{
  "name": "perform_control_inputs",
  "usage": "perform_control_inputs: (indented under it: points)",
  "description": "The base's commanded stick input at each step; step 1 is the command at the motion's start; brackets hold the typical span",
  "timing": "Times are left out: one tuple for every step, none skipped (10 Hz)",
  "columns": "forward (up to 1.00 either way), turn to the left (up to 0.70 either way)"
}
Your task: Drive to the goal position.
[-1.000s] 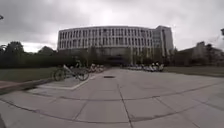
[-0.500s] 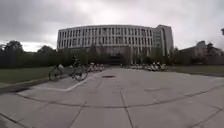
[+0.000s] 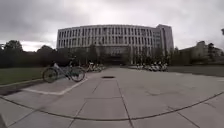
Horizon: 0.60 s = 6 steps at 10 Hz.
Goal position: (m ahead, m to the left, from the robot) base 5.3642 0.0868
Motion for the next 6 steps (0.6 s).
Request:
perform_control_inputs:
  points:
    - [0.70,-0.19]
    - [0.70,-0.32]
    - [0.70,-0.22]
    - [0.70,-0.12]
    - [0.70,-0.02]
    - [0.70,0.00]
